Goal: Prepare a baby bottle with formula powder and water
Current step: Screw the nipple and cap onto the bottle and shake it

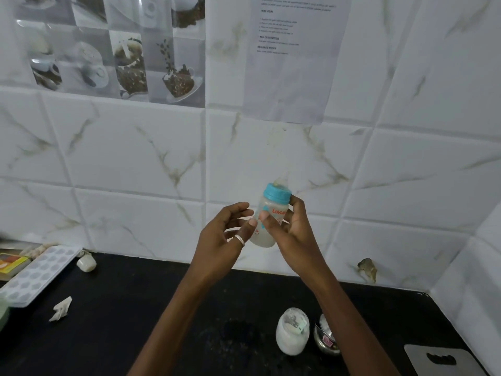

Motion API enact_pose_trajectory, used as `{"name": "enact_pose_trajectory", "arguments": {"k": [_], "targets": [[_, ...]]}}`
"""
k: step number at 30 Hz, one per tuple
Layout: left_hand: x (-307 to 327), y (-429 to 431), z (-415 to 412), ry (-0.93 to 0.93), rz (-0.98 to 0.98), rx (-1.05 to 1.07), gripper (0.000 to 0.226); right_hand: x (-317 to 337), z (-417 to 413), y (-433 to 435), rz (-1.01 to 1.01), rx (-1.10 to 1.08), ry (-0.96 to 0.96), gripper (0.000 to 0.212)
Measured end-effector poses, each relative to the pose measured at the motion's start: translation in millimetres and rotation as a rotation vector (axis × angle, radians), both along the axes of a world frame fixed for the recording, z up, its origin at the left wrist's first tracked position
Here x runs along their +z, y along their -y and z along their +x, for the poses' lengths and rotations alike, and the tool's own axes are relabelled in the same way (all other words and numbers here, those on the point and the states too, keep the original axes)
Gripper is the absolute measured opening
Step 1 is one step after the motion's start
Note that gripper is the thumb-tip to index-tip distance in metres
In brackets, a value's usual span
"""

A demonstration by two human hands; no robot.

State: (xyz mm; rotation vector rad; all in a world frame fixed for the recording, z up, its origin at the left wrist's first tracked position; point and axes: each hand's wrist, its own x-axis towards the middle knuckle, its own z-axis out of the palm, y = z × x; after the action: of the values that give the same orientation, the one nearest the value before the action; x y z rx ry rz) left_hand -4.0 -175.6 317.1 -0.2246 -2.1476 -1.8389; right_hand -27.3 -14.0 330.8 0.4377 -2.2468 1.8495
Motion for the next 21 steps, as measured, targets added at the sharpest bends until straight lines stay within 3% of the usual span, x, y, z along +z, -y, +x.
{"name": "enact_pose_trajectory", "arguments": {"k": [11,21], "targets": [[-52,19,4,0.042,-0.131,-0.054,0.038,-47,7,22,0.137,0.012,0.078,0.053],[-147,38,-2,0.113,-0.258,-0.106,0.060,-137,7,38,0.209,0.032,0.273,0.058]]}}
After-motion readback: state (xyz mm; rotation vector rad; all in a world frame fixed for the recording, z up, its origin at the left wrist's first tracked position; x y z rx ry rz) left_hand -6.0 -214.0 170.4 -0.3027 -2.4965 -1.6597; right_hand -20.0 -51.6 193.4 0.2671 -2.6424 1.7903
